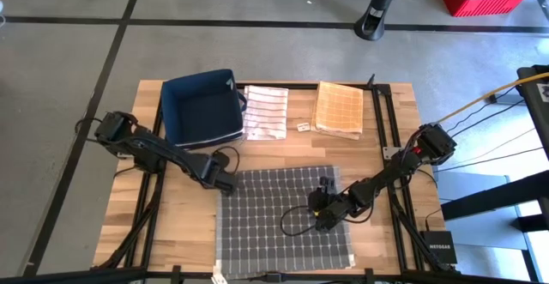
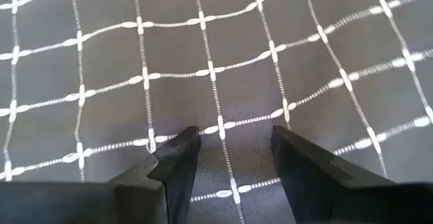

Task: Fold towel
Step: Fold the gray towel

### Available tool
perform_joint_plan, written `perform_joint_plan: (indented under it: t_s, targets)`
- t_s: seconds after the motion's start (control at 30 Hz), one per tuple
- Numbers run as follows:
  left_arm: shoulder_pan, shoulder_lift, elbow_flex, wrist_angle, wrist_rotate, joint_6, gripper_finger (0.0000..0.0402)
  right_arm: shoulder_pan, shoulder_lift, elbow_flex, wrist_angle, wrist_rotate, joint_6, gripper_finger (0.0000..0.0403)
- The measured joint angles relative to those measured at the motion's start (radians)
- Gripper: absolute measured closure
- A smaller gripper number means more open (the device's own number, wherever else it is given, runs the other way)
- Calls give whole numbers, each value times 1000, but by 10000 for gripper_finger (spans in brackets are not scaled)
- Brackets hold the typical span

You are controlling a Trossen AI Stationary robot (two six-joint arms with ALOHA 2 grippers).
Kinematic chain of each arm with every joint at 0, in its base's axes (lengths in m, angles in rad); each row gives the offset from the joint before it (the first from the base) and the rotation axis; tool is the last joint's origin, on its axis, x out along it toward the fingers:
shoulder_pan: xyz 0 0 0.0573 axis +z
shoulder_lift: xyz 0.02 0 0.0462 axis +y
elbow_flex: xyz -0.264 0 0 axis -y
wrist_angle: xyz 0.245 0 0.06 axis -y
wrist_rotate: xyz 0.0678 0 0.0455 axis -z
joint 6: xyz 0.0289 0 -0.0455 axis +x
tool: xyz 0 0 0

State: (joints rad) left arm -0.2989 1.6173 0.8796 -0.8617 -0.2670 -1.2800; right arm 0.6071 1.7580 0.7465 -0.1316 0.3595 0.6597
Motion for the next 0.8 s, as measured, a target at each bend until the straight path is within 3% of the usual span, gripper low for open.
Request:
perform_joint_plan:
  t_s: [0.07,0.27,0.47,0.63,0.8]
  targets:
    - [-8,-31,57,-24,-17,34,293,0,0,0,2,-2,-18,210]
    - [-48,-71,125,57,-221,206,277,0,-3,-1,4,-3,-35,210]
    - [-55,-24,124,153,-228,399,277,0,-3,-1,6,-2,-36,210]
    - [-38,48,124,122,-244,417,276,0,-3,5,-2,-5,-49,210]
    - [-37,76,123,50,-245,395,276,4,-51,102,-208,-58,-104,210]
